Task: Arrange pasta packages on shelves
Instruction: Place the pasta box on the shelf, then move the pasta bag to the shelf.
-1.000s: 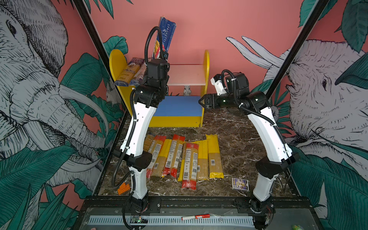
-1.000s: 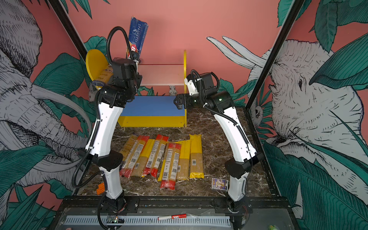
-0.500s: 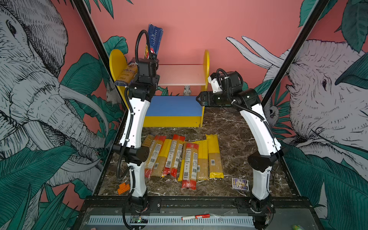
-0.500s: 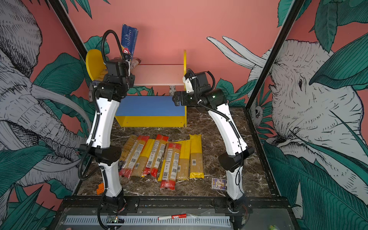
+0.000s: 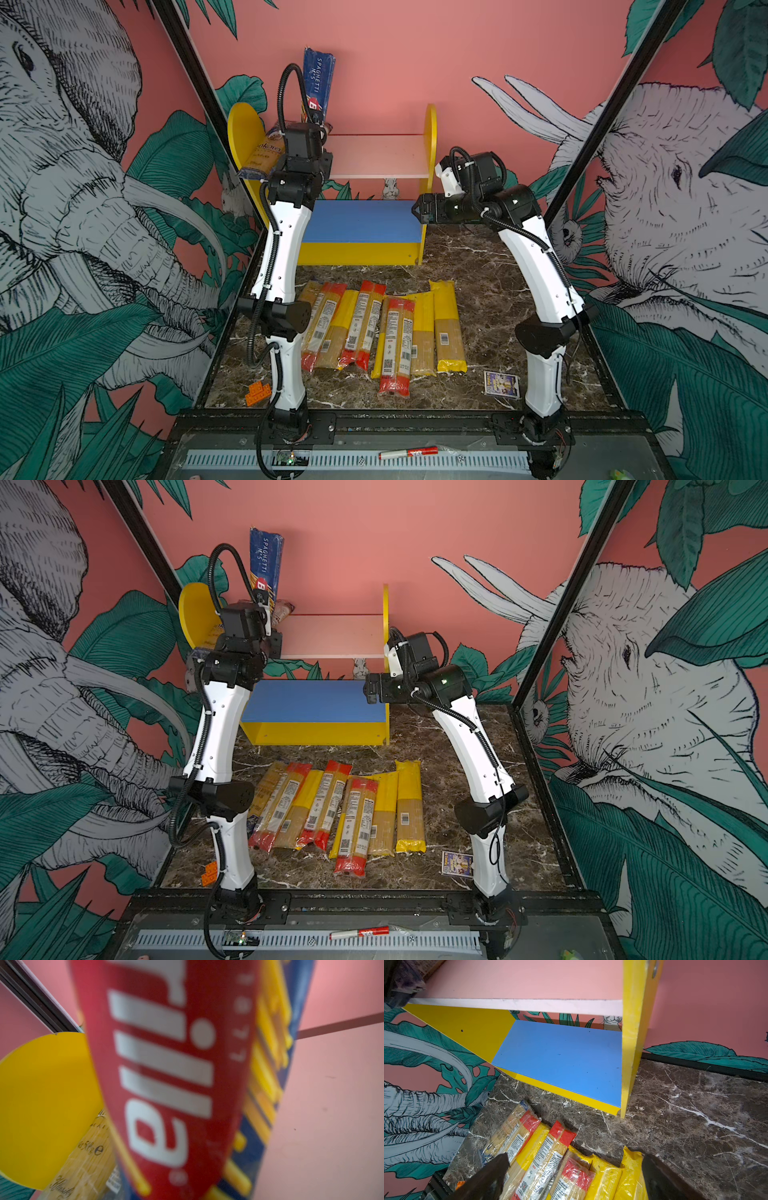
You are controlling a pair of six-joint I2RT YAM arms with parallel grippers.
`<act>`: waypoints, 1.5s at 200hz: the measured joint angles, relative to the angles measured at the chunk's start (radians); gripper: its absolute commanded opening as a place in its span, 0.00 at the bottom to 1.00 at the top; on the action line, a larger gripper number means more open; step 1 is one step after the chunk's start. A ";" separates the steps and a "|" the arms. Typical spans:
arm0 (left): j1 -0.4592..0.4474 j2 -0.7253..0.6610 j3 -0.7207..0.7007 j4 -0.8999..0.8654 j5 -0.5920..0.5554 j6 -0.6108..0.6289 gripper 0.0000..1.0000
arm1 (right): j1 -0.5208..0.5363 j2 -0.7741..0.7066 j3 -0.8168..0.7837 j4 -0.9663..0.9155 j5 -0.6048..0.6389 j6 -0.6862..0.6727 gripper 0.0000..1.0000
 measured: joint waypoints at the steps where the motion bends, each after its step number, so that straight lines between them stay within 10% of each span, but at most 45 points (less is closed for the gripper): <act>1: 0.000 0.001 0.000 0.001 0.001 0.000 0.00 | 0.000 0.000 0.000 0.000 0.000 0.000 0.99; 16: 0.005 0.008 0.000 0.010 0.016 -0.011 0.01 | 0.000 -0.003 -0.012 -0.002 0.008 0.003 0.99; 56: 0.024 0.012 0.002 0.016 0.056 -0.040 0.59 | 0.000 -0.018 -0.053 -0.008 0.036 0.008 0.99; 88: 0.035 0.019 0.010 0.034 0.084 -0.060 0.75 | 0.000 -0.050 -0.091 -0.010 0.056 0.018 0.99; 210: 0.041 0.024 -0.002 0.049 0.125 -0.096 0.83 | 0.000 -0.153 -0.232 -0.002 0.105 0.039 0.99; 300: 0.039 -0.094 -0.178 0.042 0.174 -0.164 0.52 | 0.000 -0.222 -0.321 0.018 0.106 0.041 0.99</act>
